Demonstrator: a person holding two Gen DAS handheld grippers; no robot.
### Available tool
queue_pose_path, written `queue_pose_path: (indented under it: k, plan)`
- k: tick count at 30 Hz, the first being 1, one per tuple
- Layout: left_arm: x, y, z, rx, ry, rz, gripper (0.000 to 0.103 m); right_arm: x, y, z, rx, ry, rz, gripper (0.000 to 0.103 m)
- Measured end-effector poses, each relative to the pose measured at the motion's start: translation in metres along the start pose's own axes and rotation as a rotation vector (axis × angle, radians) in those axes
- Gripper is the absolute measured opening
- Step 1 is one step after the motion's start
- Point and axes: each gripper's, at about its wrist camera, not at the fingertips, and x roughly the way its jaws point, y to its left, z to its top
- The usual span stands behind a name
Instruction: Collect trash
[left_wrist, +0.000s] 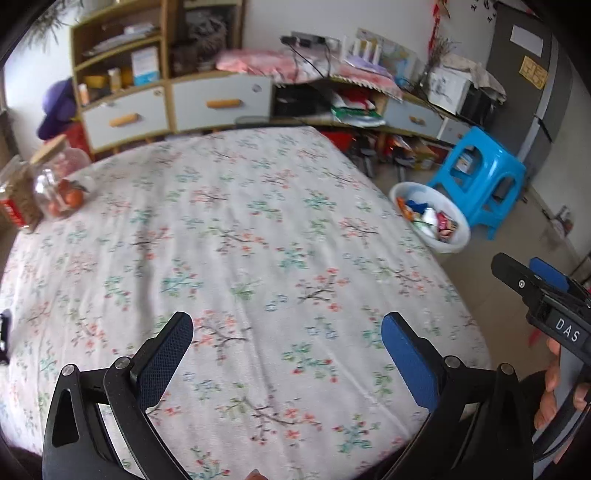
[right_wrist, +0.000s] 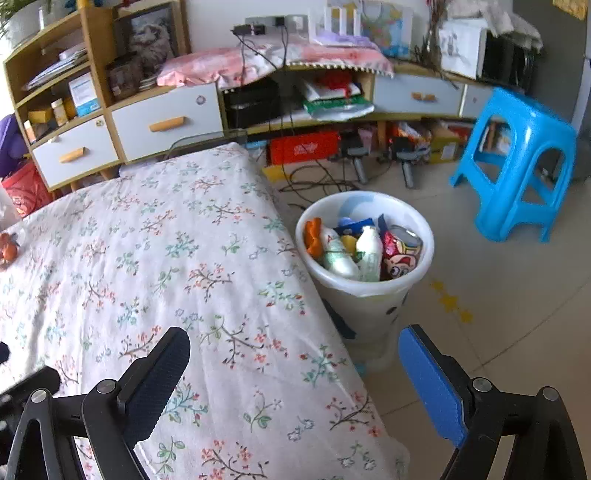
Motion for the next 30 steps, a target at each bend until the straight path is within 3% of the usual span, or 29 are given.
queue_pose_path:
  k: [8, 30]
  plan:
    - [-0.002, 0.016, -0.010, -0.024, -0.049, 0.077, 0.103, 0.014, 0.007, -0.015, -0.014, -0.010, -0.008, 0.095]
    - [-0.008, 0.013, -0.011, -0.020, -0.063, 0.079, 0.103, 0.017, 0.006, -0.021, 0.029, 0.014, 0.005, 0.095]
